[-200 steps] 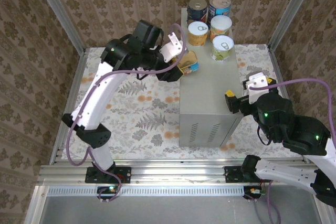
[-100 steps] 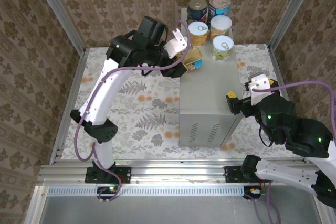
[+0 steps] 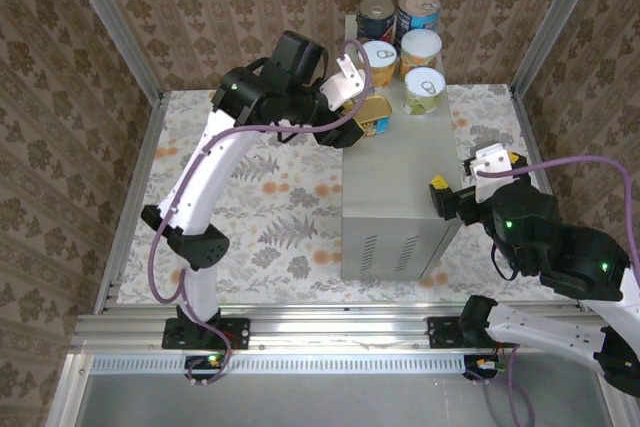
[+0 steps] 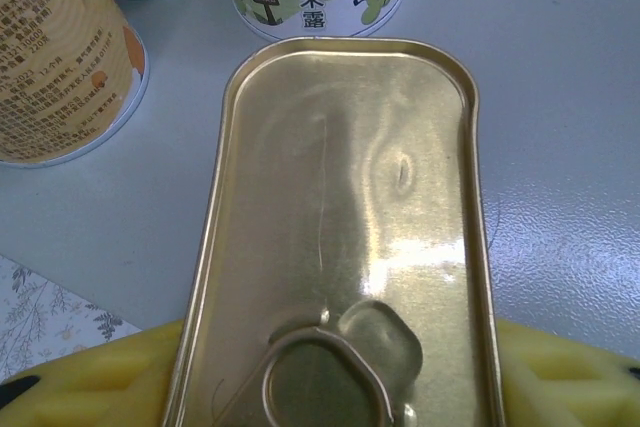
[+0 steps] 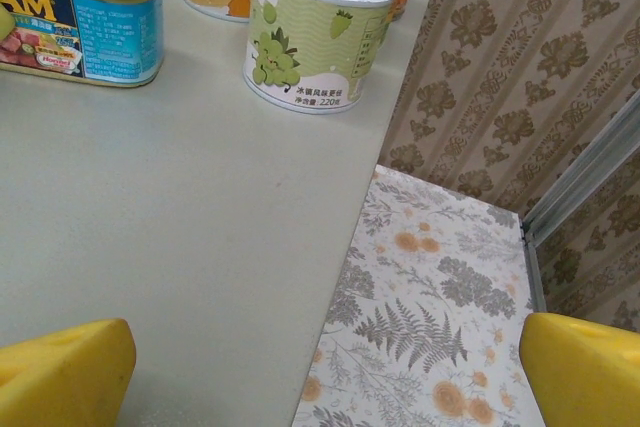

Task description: Place and organize the canned foods onto the counter

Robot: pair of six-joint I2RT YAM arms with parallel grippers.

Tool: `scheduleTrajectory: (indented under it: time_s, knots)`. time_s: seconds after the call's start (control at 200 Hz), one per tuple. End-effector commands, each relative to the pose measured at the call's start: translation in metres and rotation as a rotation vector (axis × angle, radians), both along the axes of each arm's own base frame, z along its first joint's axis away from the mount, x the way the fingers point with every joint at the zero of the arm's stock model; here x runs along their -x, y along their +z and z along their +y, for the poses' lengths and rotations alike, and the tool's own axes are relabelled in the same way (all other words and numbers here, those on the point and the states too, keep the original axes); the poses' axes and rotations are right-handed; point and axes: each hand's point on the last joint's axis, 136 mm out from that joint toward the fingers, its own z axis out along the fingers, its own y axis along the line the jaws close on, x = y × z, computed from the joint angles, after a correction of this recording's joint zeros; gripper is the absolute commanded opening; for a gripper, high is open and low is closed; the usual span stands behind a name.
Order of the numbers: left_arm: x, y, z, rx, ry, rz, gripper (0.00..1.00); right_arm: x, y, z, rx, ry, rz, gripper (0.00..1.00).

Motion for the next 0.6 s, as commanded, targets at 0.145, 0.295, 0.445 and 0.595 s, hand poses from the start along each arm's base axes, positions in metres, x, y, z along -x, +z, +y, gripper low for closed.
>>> scheduleTrajectory:
  time_s: [0.145, 0.295, 0.445, 0.595]
  knots:
    - [0.005, 0.017, -0.002, 0.048, -0.030, -0.049, 0.69, -0.001, 0.003, 0.001, -0.041, -0.002, -0.015, 1.00]
    - [0.008, 0.024, 0.003, 0.085, -0.029, -0.055, 0.82, -0.002, 0.002, 0.004, -0.042, 0.002, -0.012, 1.00]
    - [0.009, 0.031, 0.014, 0.148, -0.021, -0.029, 0.86, -0.003, 0.003, 0.007, -0.047, 0.010, -0.013, 1.00]
    - [0.012, 0.031, 0.023, 0.208, -0.022, 0.007, 0.87, -0.005, 0.004, 0.011, -0.040, 0.016, -0.008, 1.00]
